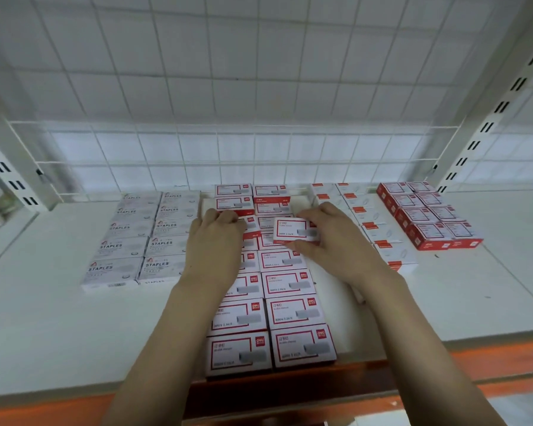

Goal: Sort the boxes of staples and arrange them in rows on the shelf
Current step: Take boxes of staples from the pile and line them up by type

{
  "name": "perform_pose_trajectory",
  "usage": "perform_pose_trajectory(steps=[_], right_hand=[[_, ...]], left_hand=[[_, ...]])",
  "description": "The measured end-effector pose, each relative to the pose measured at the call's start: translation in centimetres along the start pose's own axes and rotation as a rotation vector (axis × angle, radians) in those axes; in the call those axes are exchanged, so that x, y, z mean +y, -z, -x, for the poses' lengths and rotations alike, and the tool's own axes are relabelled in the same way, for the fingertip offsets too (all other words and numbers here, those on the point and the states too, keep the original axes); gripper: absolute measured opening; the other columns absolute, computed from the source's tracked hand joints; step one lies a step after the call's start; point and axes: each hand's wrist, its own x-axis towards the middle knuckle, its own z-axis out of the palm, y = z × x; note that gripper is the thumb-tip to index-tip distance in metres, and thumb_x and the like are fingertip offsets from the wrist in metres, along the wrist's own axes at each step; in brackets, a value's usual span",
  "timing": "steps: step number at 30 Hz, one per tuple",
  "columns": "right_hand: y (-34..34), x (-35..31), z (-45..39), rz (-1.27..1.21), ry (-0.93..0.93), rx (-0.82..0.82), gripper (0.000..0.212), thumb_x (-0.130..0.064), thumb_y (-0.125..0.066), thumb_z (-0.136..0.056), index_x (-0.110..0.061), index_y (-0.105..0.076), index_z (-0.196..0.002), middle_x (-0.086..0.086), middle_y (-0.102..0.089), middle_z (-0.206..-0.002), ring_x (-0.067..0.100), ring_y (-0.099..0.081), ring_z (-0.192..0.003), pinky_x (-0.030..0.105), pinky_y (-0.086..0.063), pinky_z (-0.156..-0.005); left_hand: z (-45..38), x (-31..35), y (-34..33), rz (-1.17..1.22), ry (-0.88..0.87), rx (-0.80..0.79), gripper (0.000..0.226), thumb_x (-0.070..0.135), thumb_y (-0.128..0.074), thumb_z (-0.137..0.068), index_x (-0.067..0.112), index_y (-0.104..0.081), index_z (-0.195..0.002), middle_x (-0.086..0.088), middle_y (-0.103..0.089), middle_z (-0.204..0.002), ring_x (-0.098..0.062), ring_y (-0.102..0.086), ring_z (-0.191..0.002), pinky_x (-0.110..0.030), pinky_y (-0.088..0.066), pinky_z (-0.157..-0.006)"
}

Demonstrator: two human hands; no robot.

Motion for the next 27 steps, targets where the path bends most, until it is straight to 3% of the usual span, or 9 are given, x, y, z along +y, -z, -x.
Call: perform_pose_trajectory(steps=[3, 10, 14, 17, 21, 22, 24, 27], right_hand=[[-0.2, 0.2, -1.4, 0.040, -0.001, -0.046, 0.052, -0.037, -0.063, -0.085, -0.023, -0.046, -0.133, 0.000, -0.047, -0.124, 0.017, -0.042, -0.117, 0.023, -0.033, -0.094], [-0.6, -0.4, -4.8, 0.090, 0.016, -0.132, 0.057, -0.034, -0.058, -0.089, -0.018, -0.039, -0.139, 0.004, -0.047, -0.127, 0.019, -0.044, -0.120, 0.029, -0.035, -0.099], [-0.7, -1.0, -4.4, 0.188, 0.035, -0.032, 0.054, -0.033, -0.049, -0.094, -0.016, -0.033, -0.142, 0.004, -0.038, -0.141, 0.022, -0.037, -0.127, 0.030, -0.032, -0.104], [-0.8, -1.6, -1.8, 0.174, 0.105, 0.043, 0.045, -0.028, -0.040, -0.098, -0.011, -0.039, -0.139, 0.004, -0.041, -0.141, 0.020, -0.038, -0.128, 0.025, -0.028, -0.105], [-2.5, -1.8, -0.3, 0.160, 0.142, -0.026, 0.044, -0.027, -0.033, -0.100, -0.007, -0.039, -0.139, 0.007, -0.037, -0.145, 0.022, -0.031, -0.136, 0.021, -0.012, -0.111], [-3.0, -1.7, -0.5, 0.156, 0.145, -0.050, 0.045, -0.027, -0.032, -0.100, -0.005, -0.041, -0.138, 0.011, -0.038, -0.145, 0.025, -0.031, -0.136, 0.026, -0.014, -0.113], [-3.7, -1.5, -1.1, 0.138, 0.145, -0.064, 0.048, -0.027, -0.031, -0.096, 0.000, -0.045, -0.134, 0.016, -0.042, -0.141, 0.030, -0.036, -0.134, 0.035, -0.022, -0.115], [-3.8, -1.7, -1.9, 0.158, 0.128, -0.071, 0.044, -0.022, -0.037, -0.099, 0.000, -0.040, -0.136, 0.014, -0.041, -0.141, 0.028, -0.035, -0.133, 0.032, -0.020, -0.115]], left_hand=[[-0.3, -0.2, 0.1, -0.010, -0.007, -0.011, 0.041, 0.005, -0.043, -0.090, 0.021, -0.053, -0.128, 0.005, -0.047, -0.133, -0.020, -0.037, -0.122, -0.031, -0.028, -0.097], [-0.7, -0.6, -0.1, -0.016, -0.015, -0.022, 0.043, 0.005, -0.043, -0.090, 0.020, -0.051, -0.129, 0.004, -0.045, -0.135, -0.021, -0.036, -0.123, -0.032, -0.028, -0.098], [-0.3, -0.6, -0.2, 0.037, -0.005, -0.026, 0.041, 0.006, -0.043, -0.090, 0.018, -0.052, -0.128, 0.001, -0.047, -0.135, -0.024, -0.037, -0.123, -0.035, -0.028, -0.097], [0.2, -0.8, -0.6, 0.074, -0.002, -0.008, 0.045, 0.002, -0.053, -0.085, 0.014, -0.054, -0.128, -0.005, -0.051, -0.132, -0.028, -0.041, -0.124, -0.039, -0.031, -0.097], [0.5, 0.1, -0.2, 0.093, -0.015, 0.029, 0.048, 0.002, -0.077, -0.063, 0.004, -0.065, -0.109, -0.013, -0.062, -0.114, -0.035, -0.056, -0.106, -0.044, -0.045, -0.086], [0.6, 0.4, 0.1, 0.089, -0.020, 0.019, 0.047, 0.007, -0.077, -0.067, 0.003, -0.063, -0.112, -0.013, -0.061, -0.115, -0.034, -0.056, -0.108, -0.043, -0.045, -0.088], [1.0, 1.0, 0.1, 0.085, -0.018, -0.066, 0.045, 0.022, -0.053, -0.091, 0.005, -0.046, -0.132, -0.009, -0.047, -0.133, -0.027, -0.040, -0.125, -0.037, -0.030, -0.105], [1.0, 1.1, -0.5, 0.085, 0.004, -0.117, 0.051, 0.035, -0.026, -0.100, 0.009, -0.026, -0.143, -0.004, -0.030, -0.146, -0.020, -0.022, -0.137, -0.031, -0.010, -0.113]])
